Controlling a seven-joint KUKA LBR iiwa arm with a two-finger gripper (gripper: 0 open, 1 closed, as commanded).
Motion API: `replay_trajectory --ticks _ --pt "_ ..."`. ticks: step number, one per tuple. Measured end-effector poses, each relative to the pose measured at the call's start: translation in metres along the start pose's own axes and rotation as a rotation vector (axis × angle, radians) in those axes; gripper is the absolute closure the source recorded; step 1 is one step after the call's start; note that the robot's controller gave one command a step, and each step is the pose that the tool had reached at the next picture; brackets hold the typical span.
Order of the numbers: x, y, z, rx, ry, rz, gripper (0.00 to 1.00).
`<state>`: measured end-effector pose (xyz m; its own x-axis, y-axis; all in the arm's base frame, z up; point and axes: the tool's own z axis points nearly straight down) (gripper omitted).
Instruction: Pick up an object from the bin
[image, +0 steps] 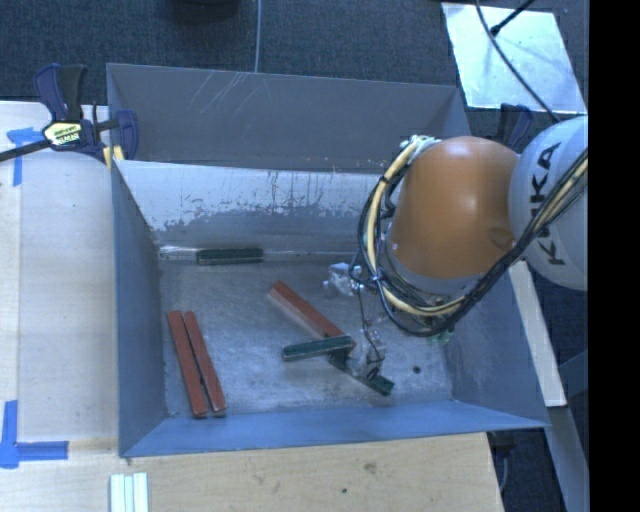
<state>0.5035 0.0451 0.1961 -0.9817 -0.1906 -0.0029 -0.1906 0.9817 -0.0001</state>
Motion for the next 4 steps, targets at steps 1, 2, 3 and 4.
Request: replay_trajectory --ticks 1,2,3,4 --pt "-0.023 -0.017 0.121 0.000 0.002 0.107 0.00" --pt "-0.026 -0.017 0.116 0.000 -0.005 0.108 1.00" --pt "-0.035 -0.029 -0.027 0.003 -0.010 -0.011 1.00" --pt "-0.033 -0.029 -0.022 0.000 -0.001 -0.009 0.00"
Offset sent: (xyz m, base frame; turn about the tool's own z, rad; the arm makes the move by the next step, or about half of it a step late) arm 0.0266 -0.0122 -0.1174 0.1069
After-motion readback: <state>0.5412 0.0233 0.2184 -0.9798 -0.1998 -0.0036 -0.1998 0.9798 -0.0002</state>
